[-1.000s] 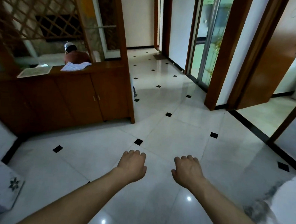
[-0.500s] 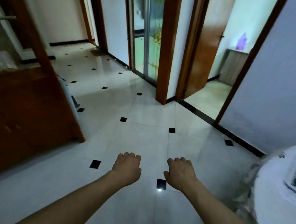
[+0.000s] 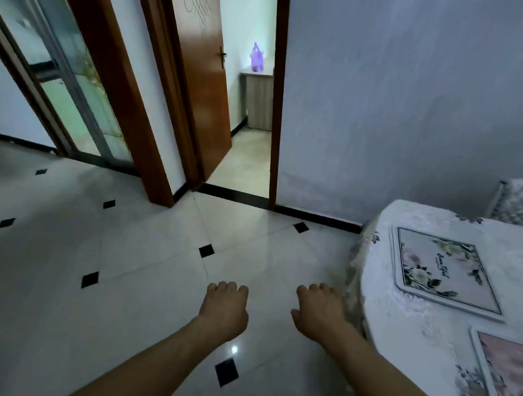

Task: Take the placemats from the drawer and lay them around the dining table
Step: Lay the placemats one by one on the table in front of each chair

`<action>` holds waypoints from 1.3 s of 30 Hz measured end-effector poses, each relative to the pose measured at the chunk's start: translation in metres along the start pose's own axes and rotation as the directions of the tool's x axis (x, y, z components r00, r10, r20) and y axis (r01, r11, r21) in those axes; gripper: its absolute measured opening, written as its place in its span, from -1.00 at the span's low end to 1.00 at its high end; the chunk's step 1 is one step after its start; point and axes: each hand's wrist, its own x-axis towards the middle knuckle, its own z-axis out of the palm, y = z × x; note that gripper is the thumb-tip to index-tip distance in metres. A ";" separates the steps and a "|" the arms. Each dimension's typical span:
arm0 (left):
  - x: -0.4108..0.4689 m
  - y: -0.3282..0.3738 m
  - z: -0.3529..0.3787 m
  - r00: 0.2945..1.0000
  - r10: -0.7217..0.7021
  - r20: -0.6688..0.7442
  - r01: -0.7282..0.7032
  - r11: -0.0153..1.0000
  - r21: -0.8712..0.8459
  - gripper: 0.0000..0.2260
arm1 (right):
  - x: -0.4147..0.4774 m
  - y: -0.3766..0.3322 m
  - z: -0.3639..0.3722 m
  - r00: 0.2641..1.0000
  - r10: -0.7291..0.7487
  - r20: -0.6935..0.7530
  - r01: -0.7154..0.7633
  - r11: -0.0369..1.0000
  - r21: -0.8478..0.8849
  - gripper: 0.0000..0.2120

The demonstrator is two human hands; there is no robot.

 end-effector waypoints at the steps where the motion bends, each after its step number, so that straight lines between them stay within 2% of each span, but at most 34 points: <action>1: 0.020 0.001 -0.004 1.000 0.000 0.004 -0.001 1.000 0.002 -0.70 | 0.017 0.009 -0.002 1.000 0.005 -0.001 -0.005 1.000 0.003 -0.63; 9: 0.163 0.018 -0.047 0.998 0.068 0.005 -0.068 0.997 0.041 -0.72 | 0.116 0.075 -0.021 0.998 0.070 0.007 -0.070 0.997 0.038 -0.65; 14: 0.262 0.044 -0.074 0.977 0.210 0.027 -0.211 0.973 0.090 -0.71 | 0.170 0.128 -0.022 0.975 0.220 0.026 -0.221 0.972 0.074 -0.67; 18: 0.347 0.075 -0.092 0.925 0.379 0.031 -0.380 0.916 0.125 -0.72 | 0.209 0.171 -0.020 0.917 0.397 0.043 -0.399 0.913 0.079 -0.63; 22: 0.428 0.119 -0.112 0.825 0.562 0.056 -0.563 0.810 0.163 -0.72 | 0.236 0.212 -0.022 0.815 0.574 0.076 -0.579 0.810 0.088 -0.62; 27: 0.490 0.196 -0.128 0.637 0.762 0.116 -0.761 0.600 0.247 -0.71 | 0.229 0.256 -0.019 0.638 0.753 0.160 -0.770 0.624 0.132 -0.60; 31: 0.513 0.273 -0.120 0.461 0.869 0.179 -0.876 0.413 0.250 -0.70 | 0.201 0.289 0.005 0.436 0.867 0.240 -0.896 0.395 0.202 -0.58; 34: 0.524 0.330 -0.110 0.343 0.916 0.208 -0.918 0.281 0.279 -0.69 | 0.181 0.319 0.027 0.311 0.913 0.265 -0.941 0.258 0.217 -0.58; 39: 0.547 0.398 -0.086 0.275 0.935 0.225 -0.934 0.205 0.292 -0.68 | 0.164 0.361 0.059 0.164 0.899 0.407 -0.971 0.074 0.227 -0.62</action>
